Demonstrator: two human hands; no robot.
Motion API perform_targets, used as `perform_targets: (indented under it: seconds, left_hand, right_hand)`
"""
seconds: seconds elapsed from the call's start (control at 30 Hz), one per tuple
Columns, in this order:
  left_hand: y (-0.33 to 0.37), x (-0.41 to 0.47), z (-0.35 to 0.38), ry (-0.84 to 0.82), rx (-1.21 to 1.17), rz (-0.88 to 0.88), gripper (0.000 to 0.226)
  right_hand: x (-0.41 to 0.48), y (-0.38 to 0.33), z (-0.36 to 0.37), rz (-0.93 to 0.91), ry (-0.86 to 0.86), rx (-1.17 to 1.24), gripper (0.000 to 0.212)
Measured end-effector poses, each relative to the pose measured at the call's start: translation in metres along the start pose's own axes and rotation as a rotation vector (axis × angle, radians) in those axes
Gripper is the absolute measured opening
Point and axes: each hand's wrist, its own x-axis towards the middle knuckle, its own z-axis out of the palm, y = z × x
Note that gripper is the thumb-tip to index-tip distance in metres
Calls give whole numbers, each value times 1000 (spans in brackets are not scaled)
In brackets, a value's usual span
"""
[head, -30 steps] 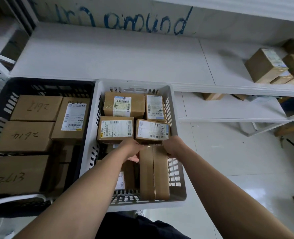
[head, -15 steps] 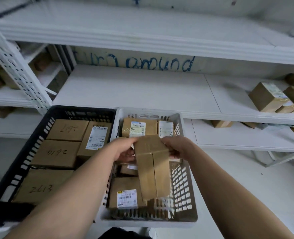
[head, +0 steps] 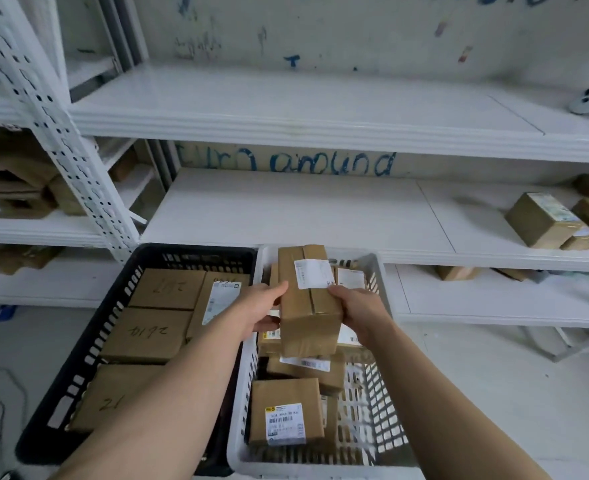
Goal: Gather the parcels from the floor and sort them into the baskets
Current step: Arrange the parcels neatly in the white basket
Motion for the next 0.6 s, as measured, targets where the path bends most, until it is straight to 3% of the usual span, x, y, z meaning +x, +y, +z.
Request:
perform_targets:
  seconds: [0.17, 0.33, 0.6]
  left_hand:
    - [-6, -3, -4, -56, 72, 26, 23]
    - [-8, -5, 2, -144, -23, -31, 24]
    - [-20, -3, 27, -226, -102, -163, 34]
  right_hand:
    - [-9, 14, -6, 1, -33, 6, 14]
    - [-20, 19, -16, -26, -90, 20, 34]
    - [-45, 24, -23, 17, -88, 81, 8]
